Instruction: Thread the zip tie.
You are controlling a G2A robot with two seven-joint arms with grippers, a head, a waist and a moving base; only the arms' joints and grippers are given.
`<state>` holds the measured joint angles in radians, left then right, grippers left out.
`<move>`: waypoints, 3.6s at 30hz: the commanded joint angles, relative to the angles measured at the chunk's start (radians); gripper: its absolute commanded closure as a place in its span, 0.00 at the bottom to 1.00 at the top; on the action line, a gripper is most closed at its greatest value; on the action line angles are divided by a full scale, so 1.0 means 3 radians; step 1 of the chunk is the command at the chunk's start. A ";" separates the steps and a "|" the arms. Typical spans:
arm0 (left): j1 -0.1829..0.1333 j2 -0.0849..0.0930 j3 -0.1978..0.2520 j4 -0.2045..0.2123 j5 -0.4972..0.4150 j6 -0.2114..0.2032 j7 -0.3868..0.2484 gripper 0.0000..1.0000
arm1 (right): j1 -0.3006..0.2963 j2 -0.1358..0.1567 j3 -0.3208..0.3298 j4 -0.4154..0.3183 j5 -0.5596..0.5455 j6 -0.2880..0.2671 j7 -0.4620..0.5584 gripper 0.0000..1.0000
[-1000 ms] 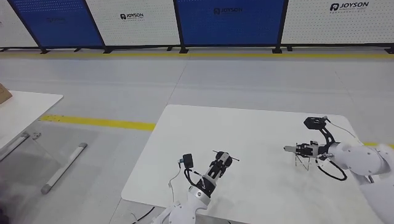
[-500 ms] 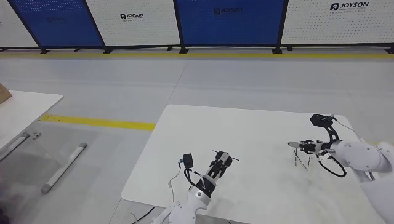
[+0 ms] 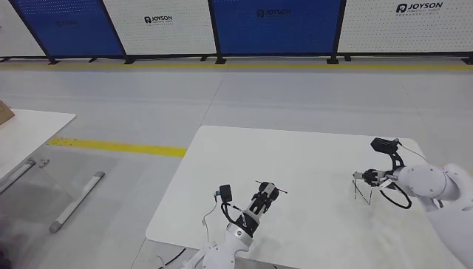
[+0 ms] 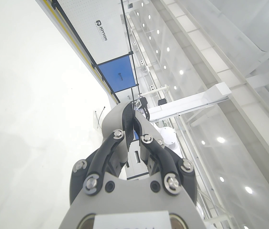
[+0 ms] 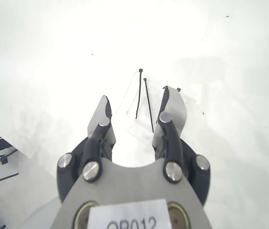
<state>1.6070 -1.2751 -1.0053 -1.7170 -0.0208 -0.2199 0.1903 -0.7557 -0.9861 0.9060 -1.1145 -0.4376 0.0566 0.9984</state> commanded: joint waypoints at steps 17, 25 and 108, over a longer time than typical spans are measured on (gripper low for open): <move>0.0000 0.0000 0.0000 0.0000 0.0000 0.0000 0.0000 1.00 | 0.0260 -0.0204 -0.0302 0.0501 -0.0074 0.0010 0.0108 0.71; 0.0000 0.0000 0.0000 0.0000 0.0000 0.0000 0.0000 1.00 | 0.0395 -0.0321 -0.0429 0.0741 -0.0056 -0.0041 0.0121 0.76; 0.0000 0.0000 0.0000 0.0000 0.0000 0.0000 0.0000 1.00 | -0.0878 -0.0068 0.0900 -0.0570 -0.0248 -0.0429 -0.1176 1.00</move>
<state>1.6070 -1.2751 -1.0053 -1.7170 -0.0208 -0.2199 0.1903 -0.9976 -1.0128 1.1357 -1.2723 -0.5400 -0.0370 0.6786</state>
